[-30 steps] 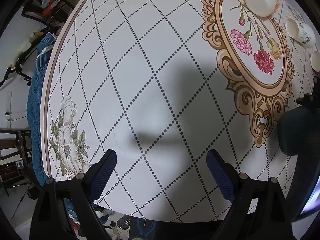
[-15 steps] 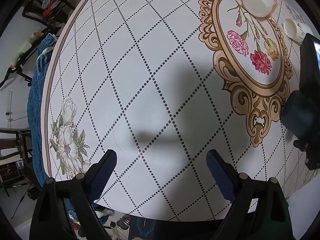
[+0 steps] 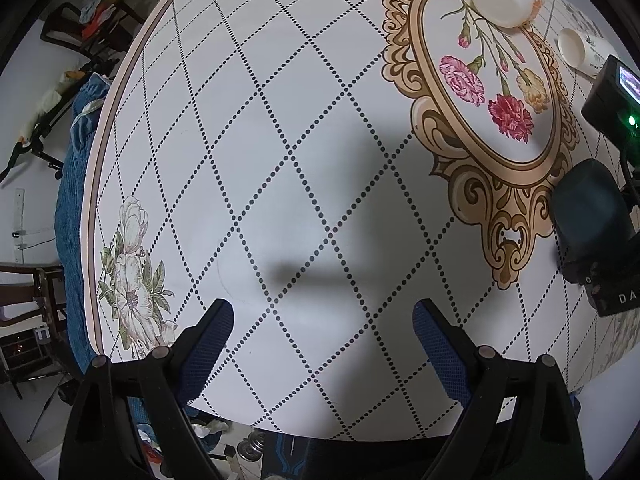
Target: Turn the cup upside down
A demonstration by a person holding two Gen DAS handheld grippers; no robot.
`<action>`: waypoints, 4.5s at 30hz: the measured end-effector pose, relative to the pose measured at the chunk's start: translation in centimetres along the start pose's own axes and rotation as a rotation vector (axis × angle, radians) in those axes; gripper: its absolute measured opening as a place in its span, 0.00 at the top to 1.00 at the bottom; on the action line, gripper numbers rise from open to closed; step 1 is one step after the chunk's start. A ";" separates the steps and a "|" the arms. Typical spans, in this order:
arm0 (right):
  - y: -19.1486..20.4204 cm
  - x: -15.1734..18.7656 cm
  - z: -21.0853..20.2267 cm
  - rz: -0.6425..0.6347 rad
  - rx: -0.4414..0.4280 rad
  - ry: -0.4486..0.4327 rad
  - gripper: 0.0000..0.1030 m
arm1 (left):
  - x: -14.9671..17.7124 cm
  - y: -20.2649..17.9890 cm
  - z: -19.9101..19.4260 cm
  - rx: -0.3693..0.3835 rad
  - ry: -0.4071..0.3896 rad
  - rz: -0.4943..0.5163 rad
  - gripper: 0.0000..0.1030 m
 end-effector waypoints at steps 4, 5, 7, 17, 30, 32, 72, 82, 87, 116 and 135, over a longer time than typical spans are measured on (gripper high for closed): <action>-4.0 0.5 0.2 0.036 -0.034 -0.017 0.29 | 0.2 0.0 -0.1 -0.001 0.001 0.003 0.11; -4.9 0.1 -0.4 0.043 -0.027 -0.023 0.23 | 0.2 0.0 -0.1 -0.002 0.001 0.004 0.11; -5.3 -1.2 -1.5 0.036 -0.013 -0.036 0.15 | 0.2 0.0 -0.2 -0.003 0.000 0.006 0.11; -5.5 -6.1 -5.2 0.020 0.060 -0.095 0.31 | 0.0 -0.6 -0.8 -0.012 -0.006 0.022 0.11; -3.2 -4.6 -12.1 0.126 0.032 -0.604 0.31 | -1.4 1.3 -0.5 0.017 0.020 -0.053 0.11; -3.0 -4.2 -13.7 0.165 0.031 -0.733 0.31 | -1.7 1.7 -0.4 0.017 0.024 -0.061 0.11; 1.4 21.8 -16.5 0.601 0.161 -1.086 0.04 | 0.4 0.5 -16.8 0.057 -0.363 -0.009 0.02; 3.7 30.7 -18.4 0.615 0.168 -1.185 0.04 | 5.7 0.7 -22.9 0.054 -0.480 -0.073 0.02; 5.3 35.1 -19.4 0.605 0.189 -1.233 0.04 | 8.9 0.7 -24.9 0.064 -0.511 -0.091 0.02; 16.9 52.3 -24.0 0.523 0.203 -1.403 0.04 | 22.3 3.9 -35.8 0.079 -0.695 -0.154 0.02; 17.0 52.3 -23.0 0.540 0.186 -1.371 0.04 | 23.6 3.9 -35.8 0.080 -0.701 -0.160 0.02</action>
Point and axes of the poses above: each gripper's, at about its wrist camera, not at the fingertips, and z roughly the way its jaws point, y to its left, x to its underside, the point moved 9 cm from there along z, roughly the way its jaws point, and after that the axes turned 7 degrees about -x, right-handed, at the moved point
